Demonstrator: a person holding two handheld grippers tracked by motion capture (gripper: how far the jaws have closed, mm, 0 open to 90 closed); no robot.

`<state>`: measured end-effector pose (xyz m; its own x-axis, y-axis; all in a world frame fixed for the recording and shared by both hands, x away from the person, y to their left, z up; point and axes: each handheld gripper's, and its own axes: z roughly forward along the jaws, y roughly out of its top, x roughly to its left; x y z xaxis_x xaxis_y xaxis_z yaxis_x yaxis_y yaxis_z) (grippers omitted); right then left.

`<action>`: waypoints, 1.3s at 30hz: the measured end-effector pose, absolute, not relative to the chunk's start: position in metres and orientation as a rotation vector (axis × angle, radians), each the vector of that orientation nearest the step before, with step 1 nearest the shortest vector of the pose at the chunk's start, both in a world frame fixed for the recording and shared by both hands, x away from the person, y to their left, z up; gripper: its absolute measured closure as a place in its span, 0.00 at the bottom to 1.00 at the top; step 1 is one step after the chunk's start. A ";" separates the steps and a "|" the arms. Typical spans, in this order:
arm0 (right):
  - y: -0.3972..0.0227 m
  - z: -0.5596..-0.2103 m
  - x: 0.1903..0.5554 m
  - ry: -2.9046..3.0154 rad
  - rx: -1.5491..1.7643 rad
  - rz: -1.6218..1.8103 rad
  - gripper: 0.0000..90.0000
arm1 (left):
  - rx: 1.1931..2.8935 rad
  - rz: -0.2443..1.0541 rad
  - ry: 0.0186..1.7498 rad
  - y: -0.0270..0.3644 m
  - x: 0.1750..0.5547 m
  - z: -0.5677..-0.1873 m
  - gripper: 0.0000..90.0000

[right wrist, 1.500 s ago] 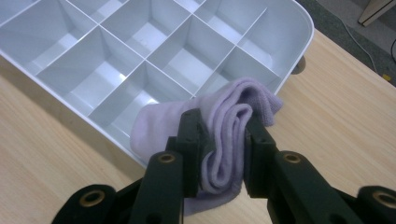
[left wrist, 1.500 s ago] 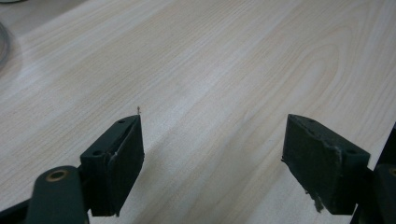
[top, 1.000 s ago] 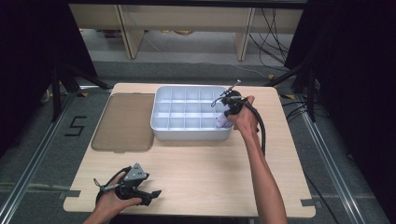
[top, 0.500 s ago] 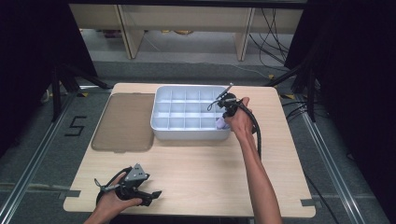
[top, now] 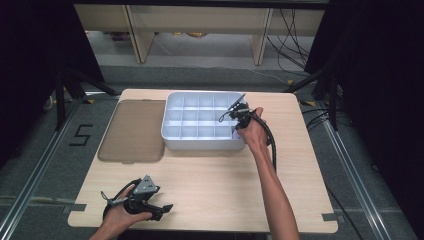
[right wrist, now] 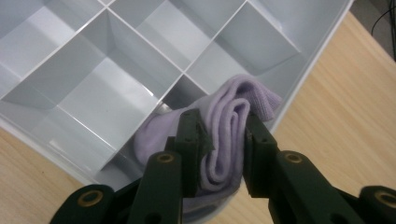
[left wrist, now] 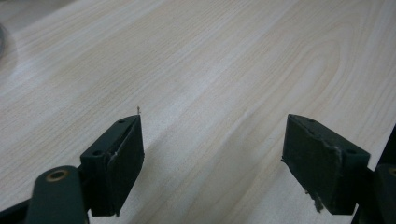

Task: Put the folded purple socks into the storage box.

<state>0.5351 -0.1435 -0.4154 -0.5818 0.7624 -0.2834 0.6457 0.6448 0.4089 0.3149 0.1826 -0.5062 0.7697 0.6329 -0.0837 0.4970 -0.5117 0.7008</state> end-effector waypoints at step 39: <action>-0.151 -0.450 0.551 2.572 1.331 0.578 0.92 | 2.227 0.216 0.838 0.178 0.312 -0.509 0.23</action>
<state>0.5512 -0.1512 -0.4497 -0.5797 0.8147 0.0118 0.7415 0.5216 0.4220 0.3117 0.1784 -0.5087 0.7731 0.6273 -0.0935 0.5036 -0.5175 0.6918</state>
